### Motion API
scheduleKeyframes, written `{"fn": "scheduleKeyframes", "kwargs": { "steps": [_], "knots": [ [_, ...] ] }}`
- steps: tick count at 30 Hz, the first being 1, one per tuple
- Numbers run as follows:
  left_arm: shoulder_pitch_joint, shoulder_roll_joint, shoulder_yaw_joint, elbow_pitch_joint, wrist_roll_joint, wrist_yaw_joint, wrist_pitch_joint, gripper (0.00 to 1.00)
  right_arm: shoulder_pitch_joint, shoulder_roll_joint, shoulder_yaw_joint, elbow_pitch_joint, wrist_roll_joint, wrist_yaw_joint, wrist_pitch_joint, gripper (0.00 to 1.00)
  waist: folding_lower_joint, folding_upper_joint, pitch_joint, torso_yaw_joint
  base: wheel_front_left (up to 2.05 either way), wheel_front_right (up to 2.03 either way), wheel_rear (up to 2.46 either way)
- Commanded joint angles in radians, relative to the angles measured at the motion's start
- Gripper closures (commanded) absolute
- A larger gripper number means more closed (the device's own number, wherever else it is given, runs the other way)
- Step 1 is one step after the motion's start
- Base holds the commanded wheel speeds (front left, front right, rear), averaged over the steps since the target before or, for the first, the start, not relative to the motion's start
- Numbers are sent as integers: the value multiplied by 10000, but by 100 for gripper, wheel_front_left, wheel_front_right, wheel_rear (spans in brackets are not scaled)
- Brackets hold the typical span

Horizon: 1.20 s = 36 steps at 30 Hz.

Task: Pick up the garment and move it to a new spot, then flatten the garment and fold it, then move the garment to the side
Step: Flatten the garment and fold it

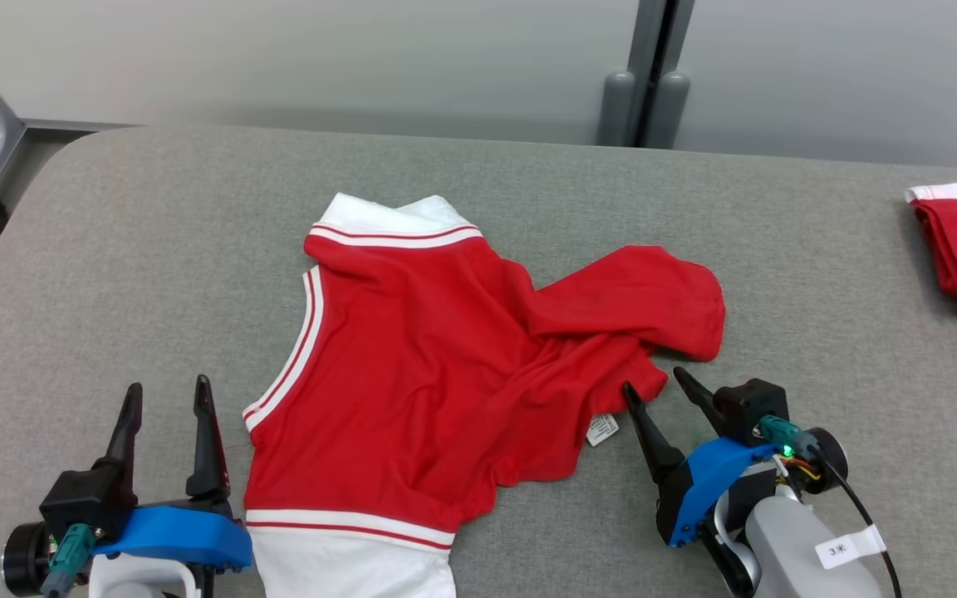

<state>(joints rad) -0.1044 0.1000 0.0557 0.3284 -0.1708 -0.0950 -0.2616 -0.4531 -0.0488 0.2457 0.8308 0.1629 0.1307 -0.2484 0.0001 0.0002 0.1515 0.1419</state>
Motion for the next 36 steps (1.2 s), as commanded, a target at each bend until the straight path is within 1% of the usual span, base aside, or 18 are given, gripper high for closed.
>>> {"fn": "scheduleKeyframes", "kwargs": {
  "steps": [1, 6, 7, 8, 11, 13, 14, 19, 27, 31, 34, 36],
  "knots": [
    [-85, 0, 38, 26, 51, -20, -45, 0, -164, -33, 26, 121, 28, 2, -12, 0, -1, -2, 44, 58, 0, 0, 0],
    [-217, -142, 51, 64, 188, -104, -45, 0, -677, -31, 383, 1446, 289, 3, -90, 0, -1, -2, 91, 247, 0, 0, 0],
    [-231, -158, 59, 70, 225, -124, -45, 0, -753, -33, 475, 1618, 406, 2, -110, 62, -1, -2, 90, 271, 0, 0, 0],
    [-246, -174, 70, 72, 243, -133, -45, 0, -832, -33, 559, 1752, 485, 2, -120, 100, -1, -2, 87, 288, 0, 0, 0],
    [-274, -196, 139, 109, 292, -181, -45, 0, -984, -34, 728, 1993, 747, 2, -159, 100, -1, -2, 63, 265, 0, 0, 0],
    [-226, -209, 174, 143, 344, -200, -45, 0, -948, -33, 733, 1927, 984, 2, -174, 100, -1, -2, 2, 189, 0, 0, 0],
    [-147, -216, 200, 217, 400, -236, -45, 0, -522, -31, 597, 1392, 1442, 3, -172, 100, -1, -2, -154, 35, 0, 0, 0],
    [77, -226, 330, 229, 471, -280, -45, 0, 433, -113, 93, 97, 980, 2, -176, 100, -1, -2, -440, -354, 0, 0, 0],
    [389, -275, 526, 149, 530, -285, -44, 0, 2634, -311, -530, -2321, 437, 2, -150, 100, -1, -2, -637, -992, 0, 0, 0],
    [417, -297, 565, 143, 554, -295, -45, 0, 3771, -336, -733, -3757, 309, 2, 472, 100, -1, -2, -612, -1187, 0, 0, 0],
    [395, -310, 637, 123, 560, -294, -45, 0, 4668, -306, -999, -5009, 575, 2, 1250, 100, -1, -2, -552, -1306, 0, 0, 0],
    [392, -320, 687, 83, 567, -298, -45, 0, 5283, -422, -1144, -5800, 432, 2, 1918, 100, -1, -2, -519, -1391, 0, 0, 0]
  ]
}}
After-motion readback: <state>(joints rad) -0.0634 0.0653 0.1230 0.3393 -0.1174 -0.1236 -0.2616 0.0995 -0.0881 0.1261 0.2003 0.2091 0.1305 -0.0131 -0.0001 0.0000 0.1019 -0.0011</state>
